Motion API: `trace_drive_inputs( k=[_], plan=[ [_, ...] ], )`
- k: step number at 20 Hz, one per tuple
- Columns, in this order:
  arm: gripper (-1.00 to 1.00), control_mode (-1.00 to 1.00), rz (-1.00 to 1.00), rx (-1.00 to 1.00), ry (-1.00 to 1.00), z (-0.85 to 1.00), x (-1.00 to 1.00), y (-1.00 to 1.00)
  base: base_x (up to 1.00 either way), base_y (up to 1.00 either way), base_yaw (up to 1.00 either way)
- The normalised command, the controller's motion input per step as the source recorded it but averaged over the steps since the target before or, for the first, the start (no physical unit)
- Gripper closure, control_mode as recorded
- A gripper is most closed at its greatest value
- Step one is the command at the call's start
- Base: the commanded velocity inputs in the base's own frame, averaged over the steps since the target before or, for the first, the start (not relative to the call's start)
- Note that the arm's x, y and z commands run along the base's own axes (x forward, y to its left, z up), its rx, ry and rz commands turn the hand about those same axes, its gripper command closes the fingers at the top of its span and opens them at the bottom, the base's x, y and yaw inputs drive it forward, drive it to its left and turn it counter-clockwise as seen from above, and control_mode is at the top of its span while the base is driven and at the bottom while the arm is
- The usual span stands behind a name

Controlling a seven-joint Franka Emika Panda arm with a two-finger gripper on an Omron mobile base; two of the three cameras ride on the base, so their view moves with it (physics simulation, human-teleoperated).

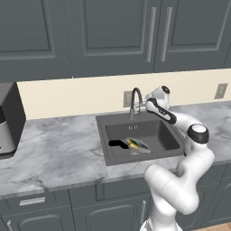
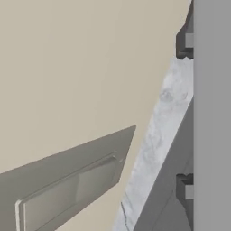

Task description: Pick the pan and sponge and place them into the sink. Then turn on the water.

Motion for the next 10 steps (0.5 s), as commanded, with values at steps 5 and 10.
trace_drive_inputs(
  k=[5,10],
  plan=[
    [-1.0,-1.0,0.0,-0.11,0.05,-0.47,0.25,0.0,0.0,0.0,0.0],
    [-1.0,-1.0,-0.01,-0.13,0.05,-0.5,0.12,0.02,0.0,0.0,0.0]
  ],
)
